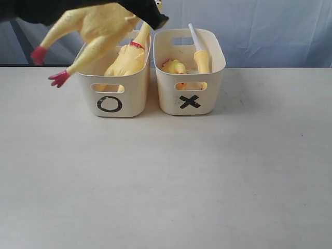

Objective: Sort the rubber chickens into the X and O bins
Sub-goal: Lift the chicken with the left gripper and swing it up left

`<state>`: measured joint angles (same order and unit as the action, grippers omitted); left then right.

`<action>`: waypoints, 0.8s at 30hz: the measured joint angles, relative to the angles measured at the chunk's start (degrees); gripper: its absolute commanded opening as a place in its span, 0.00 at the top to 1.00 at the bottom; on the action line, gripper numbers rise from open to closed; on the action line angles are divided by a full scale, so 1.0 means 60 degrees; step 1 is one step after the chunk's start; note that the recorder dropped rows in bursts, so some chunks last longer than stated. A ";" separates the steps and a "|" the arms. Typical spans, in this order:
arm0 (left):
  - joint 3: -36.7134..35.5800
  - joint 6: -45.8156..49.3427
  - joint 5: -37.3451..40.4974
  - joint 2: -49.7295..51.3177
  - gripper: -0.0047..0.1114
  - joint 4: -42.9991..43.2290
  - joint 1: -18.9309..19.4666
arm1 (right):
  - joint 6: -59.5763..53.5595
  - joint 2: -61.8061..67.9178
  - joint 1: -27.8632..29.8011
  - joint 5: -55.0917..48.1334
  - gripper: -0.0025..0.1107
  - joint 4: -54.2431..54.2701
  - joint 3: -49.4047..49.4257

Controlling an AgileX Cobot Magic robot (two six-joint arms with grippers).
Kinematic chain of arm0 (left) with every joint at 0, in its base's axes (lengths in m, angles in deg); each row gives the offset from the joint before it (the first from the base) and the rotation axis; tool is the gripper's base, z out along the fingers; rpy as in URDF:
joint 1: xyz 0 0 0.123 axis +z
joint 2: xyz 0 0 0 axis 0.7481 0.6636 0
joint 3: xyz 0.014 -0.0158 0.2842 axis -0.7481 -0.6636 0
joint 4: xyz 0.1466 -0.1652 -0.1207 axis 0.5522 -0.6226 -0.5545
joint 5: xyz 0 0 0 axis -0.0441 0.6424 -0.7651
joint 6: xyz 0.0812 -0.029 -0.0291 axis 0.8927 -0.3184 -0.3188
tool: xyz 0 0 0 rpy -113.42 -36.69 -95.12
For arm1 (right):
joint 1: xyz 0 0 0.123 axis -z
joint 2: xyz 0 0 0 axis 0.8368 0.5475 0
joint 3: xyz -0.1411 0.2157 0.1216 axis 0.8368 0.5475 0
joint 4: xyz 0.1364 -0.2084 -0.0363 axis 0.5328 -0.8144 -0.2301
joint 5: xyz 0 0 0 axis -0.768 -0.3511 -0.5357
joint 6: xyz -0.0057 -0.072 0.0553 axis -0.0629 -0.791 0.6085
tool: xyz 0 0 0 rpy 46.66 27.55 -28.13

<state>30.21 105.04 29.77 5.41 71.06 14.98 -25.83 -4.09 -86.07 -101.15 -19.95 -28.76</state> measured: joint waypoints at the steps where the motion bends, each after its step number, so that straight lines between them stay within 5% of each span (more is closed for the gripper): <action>1: 0.0000 0.0000 0.0080 -0.0208 0.96 0.0000 0.0052 | 0.0000 0.0000 0.0000 0.0000 0.98 0.0000 0.0000; 7: 0.0000 -0.0018 0.0281 -0.1327 0.96 -0.0019 0.0559 | 0.0000 0.0000 0.0000 0.0000 0.98 0.0000 0.0000; 15: 0.0000 -0.0614 -0.0735 -0.1972 0.96 -0.1149 0.2174 | 0.0000 0.0000 0.0000 0.0000 0.98 0.0000 0.0000; 24: 0.0000 -0.4798 -0.3315 -0.1585 0.96 -0.1582 0.3988 | 0.0000 0.0000 0.0000 0.0000 0.98 0.0000 0.0000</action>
<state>30.21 76.26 9.89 -4.10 61.57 38.91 -25.83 -4.09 -86.07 -101.15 -19.95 -28.76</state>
